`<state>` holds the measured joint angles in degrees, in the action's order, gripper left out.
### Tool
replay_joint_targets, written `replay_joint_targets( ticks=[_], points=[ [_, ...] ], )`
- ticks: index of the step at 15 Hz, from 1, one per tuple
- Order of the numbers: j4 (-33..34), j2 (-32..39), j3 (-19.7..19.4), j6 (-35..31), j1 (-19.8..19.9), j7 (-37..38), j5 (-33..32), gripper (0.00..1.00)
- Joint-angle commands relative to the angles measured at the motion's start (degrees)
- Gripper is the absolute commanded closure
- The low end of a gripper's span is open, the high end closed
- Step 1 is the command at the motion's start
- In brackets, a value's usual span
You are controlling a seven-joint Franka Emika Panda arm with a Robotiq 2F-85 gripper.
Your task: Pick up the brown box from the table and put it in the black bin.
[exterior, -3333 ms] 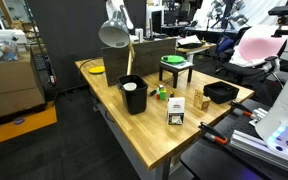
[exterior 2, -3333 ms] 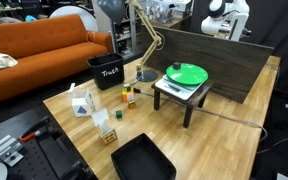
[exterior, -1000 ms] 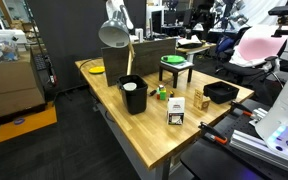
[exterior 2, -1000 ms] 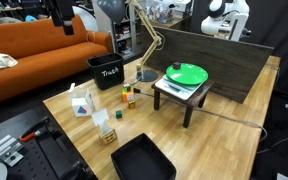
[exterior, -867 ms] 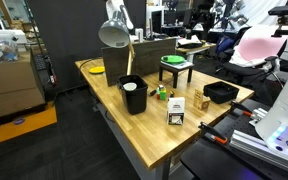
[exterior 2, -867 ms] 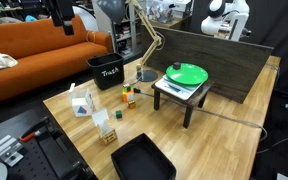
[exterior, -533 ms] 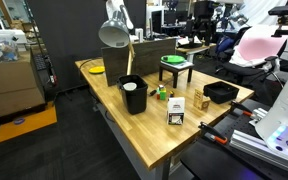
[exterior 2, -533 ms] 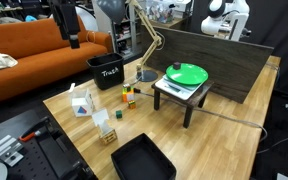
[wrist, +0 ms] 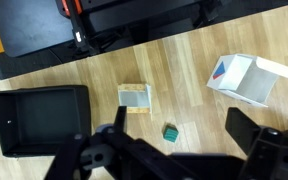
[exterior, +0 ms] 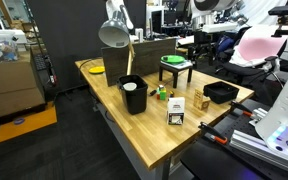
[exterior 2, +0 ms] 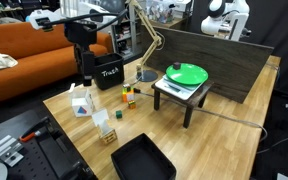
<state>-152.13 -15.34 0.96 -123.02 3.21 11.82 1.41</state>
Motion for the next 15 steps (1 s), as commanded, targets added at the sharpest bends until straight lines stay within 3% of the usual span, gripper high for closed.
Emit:
replay_joint_targets(
  ticks=[1,8,15],
  points=[
    [0.4,0.6,-0.4,-0.1,-0.2,0.0,-0.1,0.0],
    [1.2,2.6,-0.7,-0.8,0.4,1.3,-0.3,0.0],
    [5.2,16.4,-3.6,-2.2,0.7,-1.2,-0.3,0.0]
  ],
)
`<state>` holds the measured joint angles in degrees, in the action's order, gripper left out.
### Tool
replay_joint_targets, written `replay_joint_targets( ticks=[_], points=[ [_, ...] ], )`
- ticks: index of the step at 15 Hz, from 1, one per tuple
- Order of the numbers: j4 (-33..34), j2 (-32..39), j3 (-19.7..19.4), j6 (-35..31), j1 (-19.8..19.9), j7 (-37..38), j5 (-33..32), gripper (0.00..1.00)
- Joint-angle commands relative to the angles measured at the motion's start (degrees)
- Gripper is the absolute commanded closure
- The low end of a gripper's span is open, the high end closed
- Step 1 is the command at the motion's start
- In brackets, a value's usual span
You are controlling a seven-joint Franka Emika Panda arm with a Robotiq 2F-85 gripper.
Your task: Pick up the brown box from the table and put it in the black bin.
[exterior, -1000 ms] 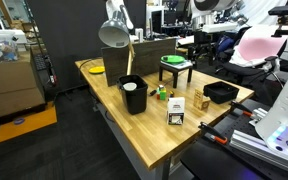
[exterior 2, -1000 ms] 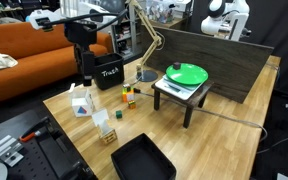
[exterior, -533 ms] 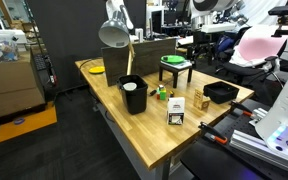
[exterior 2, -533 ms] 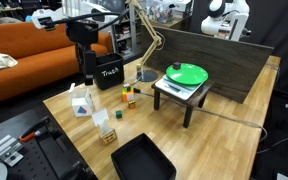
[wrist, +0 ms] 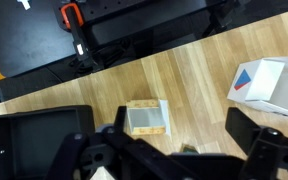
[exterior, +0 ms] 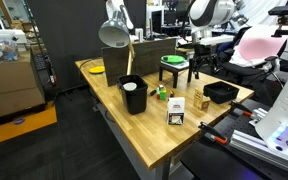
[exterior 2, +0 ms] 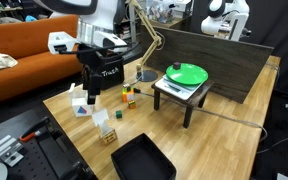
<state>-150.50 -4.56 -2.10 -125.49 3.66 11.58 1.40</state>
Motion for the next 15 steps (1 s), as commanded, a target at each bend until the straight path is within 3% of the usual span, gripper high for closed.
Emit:
replay_joint_targets(
  ticks=[1,7,15],
  points=[
    [4.6,7.7,-0.9,0.1,0.2,-0.9,-0.1,0.0],
    [9.8,17.3,-1.1,0.5,-0.1,-1.5,1.6,0.0],
    [14.4,24.2,-1.4,1.4,0.0,-2.0,1.8,0.0]
  ],
)
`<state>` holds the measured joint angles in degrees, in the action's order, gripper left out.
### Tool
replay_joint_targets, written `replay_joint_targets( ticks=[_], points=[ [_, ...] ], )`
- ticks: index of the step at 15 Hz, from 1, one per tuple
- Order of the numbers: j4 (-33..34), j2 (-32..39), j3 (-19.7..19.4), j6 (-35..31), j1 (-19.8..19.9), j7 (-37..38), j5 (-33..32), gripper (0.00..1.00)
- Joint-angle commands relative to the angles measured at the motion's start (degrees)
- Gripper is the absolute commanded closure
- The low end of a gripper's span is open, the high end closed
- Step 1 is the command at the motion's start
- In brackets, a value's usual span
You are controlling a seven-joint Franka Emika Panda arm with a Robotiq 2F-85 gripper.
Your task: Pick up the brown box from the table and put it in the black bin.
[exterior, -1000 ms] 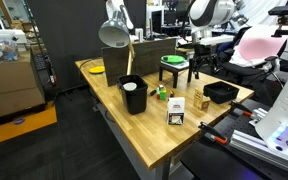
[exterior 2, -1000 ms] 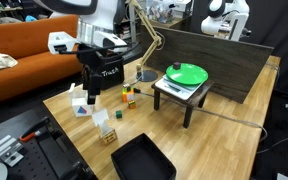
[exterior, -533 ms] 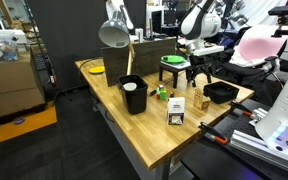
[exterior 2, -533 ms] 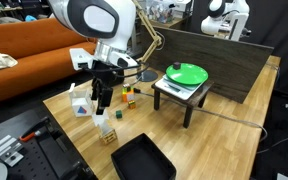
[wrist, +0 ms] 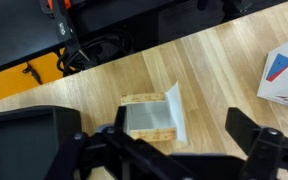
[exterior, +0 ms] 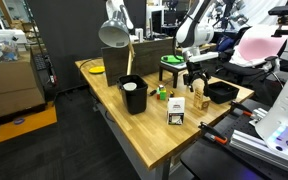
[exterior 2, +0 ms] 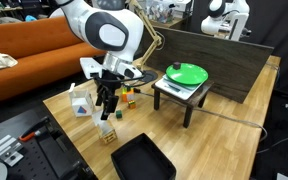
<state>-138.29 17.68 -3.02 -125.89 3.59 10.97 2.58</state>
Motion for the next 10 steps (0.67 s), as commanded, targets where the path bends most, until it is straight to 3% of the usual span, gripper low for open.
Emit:
replay_joint_targets(
  ticks=[1,5,6,7,10],
  points=[
    [2.6,2.6,-0.5,1.9,0.1,-1.5,0.7,0.0],
    [3.7,4.5,-0.6,2.2,0.4,-2.1,1.4,0.01],
    [3.9,4.9,-0.6,2.2,0.5,-2.2,1.6,0.06],
    [4.0,5.1,-0.5,2.0,0.6,-2.6,2.1,0.26],
    [4.2,5.4,-0.5,1.8,0.8,-3.0,3.0,0.43]
  ],
)
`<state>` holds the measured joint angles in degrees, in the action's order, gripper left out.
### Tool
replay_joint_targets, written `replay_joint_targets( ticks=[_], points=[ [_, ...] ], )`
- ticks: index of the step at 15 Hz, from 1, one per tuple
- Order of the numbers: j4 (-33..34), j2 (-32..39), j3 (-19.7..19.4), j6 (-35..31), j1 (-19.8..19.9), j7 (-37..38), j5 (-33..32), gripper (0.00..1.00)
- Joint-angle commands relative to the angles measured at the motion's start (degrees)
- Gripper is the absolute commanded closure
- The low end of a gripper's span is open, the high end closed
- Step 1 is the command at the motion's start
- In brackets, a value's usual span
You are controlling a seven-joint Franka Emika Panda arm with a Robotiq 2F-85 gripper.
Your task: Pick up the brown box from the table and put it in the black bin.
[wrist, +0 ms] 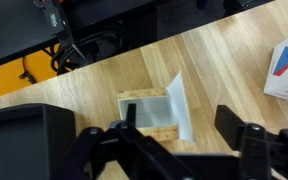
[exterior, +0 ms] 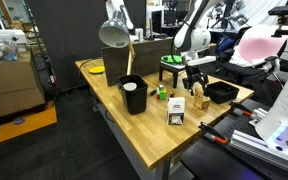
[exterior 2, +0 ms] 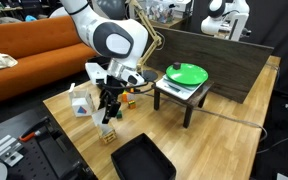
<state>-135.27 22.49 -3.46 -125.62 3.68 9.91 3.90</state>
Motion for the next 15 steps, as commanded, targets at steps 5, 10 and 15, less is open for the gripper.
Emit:
replay_joint_targets(
  ticks=[5,10,15],
  points=[
    [1.0,0.5,-0.4,1.5,1.1,-2.6,3.2,0.77],
    [-0.9,-1.6,-1.7,0.3,0.5,-0.5,2.1,1.0],
    [-4.1,-7.8,-2.6,-0.5,-0.6,1.5,-0.7,1.0]
  ],
)
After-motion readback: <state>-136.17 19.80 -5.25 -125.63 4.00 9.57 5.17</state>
